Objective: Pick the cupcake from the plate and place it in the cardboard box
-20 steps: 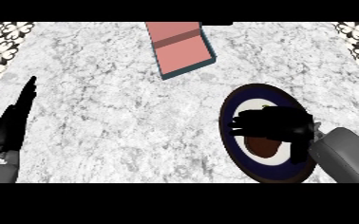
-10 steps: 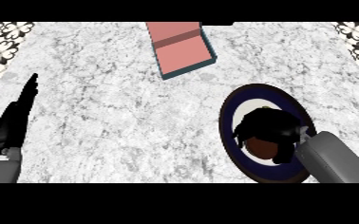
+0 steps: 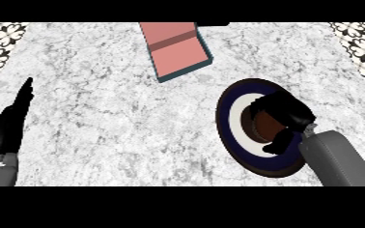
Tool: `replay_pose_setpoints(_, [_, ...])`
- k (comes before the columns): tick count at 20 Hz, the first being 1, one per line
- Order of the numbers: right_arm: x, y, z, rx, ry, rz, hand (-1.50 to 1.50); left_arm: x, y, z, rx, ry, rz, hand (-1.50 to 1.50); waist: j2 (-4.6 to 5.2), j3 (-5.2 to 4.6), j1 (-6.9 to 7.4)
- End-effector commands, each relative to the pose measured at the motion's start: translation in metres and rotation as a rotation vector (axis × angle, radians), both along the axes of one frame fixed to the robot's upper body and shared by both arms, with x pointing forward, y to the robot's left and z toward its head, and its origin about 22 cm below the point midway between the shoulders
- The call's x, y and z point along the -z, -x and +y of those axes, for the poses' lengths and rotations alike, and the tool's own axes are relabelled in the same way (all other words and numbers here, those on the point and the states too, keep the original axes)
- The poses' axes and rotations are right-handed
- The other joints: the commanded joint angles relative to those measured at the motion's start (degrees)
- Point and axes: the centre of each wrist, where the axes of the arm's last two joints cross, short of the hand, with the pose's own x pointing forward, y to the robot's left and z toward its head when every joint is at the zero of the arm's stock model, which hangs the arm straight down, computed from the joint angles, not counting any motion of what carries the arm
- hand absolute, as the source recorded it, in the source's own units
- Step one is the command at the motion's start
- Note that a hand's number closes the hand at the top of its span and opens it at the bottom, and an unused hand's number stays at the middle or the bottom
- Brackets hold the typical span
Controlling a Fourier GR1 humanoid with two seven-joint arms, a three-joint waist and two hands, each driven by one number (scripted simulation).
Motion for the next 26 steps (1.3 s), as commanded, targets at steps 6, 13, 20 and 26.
replay_pose_setpoints(6, [-0.03,-0.016,0.018,0.825,0.045,-0.281,1.5,0.007,0.004,-0.001,-0.012,-0.017,0.007,0.0,-0.25,0.03,-0.02])
replay_pose_setpoints(13, [-0.123,-0.006,0.079,0.851,-0.029,-0.626,1.5,0.017,0.009,-0.008,0.032,-0.003,0.003,0.0,0.12,0.18,1.56])
replay_pose_setpoints(20, [-0.159,0.001,0.137,0.707,-0.077,-0.672,1.5,-0.002,0.006,-0.006,0.044,-0.004,-0.014,0.0,0.41,0.28,2.81])
replay_pose_setpoints(26, [-0.189,-0.044,0.178,0.695,-0.27,-0.582,1.5,0.006,0.0,-0.021,0.049,-0.008,-0.024,0.0,0.8,0.28,3.62])
